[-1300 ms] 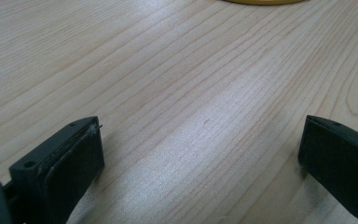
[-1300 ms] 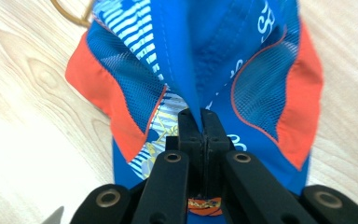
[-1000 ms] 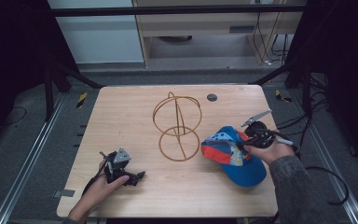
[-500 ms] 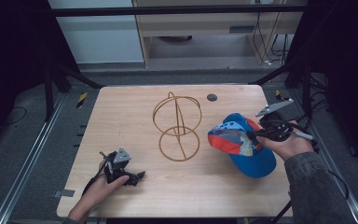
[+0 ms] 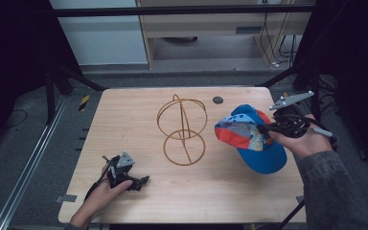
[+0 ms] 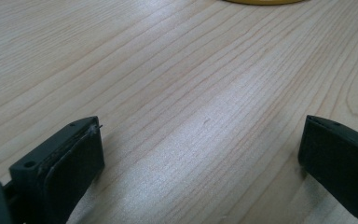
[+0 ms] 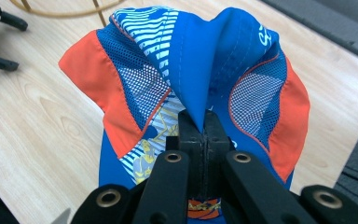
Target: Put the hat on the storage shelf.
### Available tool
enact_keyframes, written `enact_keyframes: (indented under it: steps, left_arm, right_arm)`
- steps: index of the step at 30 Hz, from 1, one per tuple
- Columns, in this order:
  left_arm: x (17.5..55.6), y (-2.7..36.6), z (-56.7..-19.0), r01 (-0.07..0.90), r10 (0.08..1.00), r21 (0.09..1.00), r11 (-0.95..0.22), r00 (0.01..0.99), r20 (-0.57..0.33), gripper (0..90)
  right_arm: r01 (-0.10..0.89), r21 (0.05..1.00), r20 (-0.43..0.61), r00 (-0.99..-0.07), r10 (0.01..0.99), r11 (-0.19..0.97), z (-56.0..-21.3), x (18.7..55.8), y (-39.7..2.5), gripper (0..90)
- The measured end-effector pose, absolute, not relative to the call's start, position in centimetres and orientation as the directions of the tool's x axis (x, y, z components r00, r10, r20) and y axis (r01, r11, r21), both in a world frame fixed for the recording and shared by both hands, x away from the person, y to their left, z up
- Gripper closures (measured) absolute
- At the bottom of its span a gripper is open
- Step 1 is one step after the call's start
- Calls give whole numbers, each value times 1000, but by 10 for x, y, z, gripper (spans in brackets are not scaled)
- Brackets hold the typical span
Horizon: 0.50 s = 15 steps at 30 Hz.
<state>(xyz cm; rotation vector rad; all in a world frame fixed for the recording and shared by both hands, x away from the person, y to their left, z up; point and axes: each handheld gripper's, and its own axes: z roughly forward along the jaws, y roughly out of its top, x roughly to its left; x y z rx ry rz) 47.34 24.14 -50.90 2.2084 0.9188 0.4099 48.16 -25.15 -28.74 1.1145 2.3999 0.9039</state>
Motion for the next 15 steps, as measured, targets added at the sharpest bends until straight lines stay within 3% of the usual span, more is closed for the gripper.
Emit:
enact_keyframes:
  steps: [15]
  left_arm:
    - [473,241,-509,495,716,709,-502,697,20,0]
  right_arm:
    - [464,740,-95,-644,759,487,-246,475,-240,898]
